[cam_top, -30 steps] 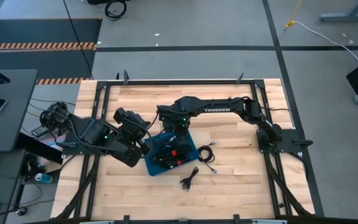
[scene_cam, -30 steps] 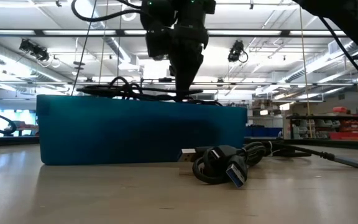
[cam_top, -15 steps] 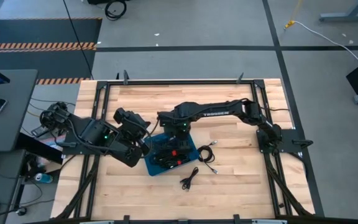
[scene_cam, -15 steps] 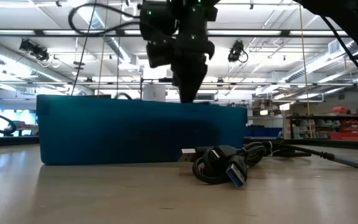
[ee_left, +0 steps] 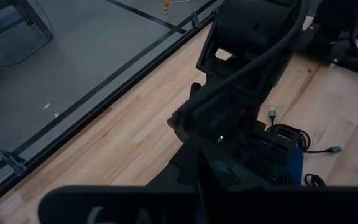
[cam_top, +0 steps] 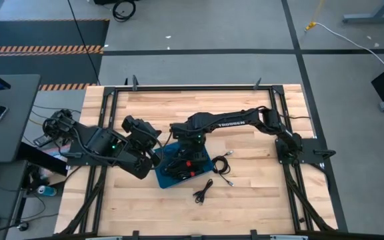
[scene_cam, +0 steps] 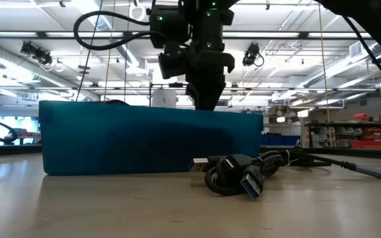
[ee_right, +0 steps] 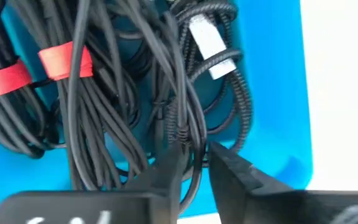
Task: Pick and place USB-C Cables
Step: Put the black charger cable into the blue bin
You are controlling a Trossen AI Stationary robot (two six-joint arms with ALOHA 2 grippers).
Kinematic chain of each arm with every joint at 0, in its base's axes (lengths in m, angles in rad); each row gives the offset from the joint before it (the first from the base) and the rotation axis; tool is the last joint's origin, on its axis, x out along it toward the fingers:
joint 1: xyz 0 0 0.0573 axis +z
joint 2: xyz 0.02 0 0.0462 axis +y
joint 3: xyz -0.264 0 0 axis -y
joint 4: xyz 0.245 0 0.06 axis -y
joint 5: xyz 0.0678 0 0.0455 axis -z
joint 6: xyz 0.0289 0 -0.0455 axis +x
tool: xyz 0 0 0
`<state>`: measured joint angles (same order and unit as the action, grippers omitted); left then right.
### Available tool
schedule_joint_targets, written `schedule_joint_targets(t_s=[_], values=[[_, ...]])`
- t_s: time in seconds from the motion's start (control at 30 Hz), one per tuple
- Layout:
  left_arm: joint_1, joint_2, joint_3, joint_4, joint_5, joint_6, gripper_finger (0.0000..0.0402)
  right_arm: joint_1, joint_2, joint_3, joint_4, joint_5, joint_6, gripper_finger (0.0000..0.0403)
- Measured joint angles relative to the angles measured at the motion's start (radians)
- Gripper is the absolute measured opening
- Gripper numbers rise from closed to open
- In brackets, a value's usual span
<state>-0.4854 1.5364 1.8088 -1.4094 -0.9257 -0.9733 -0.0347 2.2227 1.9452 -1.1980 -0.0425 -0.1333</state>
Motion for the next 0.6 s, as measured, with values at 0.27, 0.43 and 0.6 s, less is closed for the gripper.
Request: schedule_joint_targets(t_s=[0.27,0.43,0.6], values=[[0.000,0.000,0.000,0.000,0.000,-0.001,0.0005,0.024,0.001,0.104,-0.043,0.054,-0.001,0.0128],[0.000,0.000,0.000,0.001,0.000,-0.001,0.0005,0.035,0.001,0.220,-0.076,0.055,-0.001,0.0132],[0.000,0.000,0.000,0.001,0.000,0.000,0.0005,0.039,0.001,0.336,-0.229,0.101,0.002,0.0132]])
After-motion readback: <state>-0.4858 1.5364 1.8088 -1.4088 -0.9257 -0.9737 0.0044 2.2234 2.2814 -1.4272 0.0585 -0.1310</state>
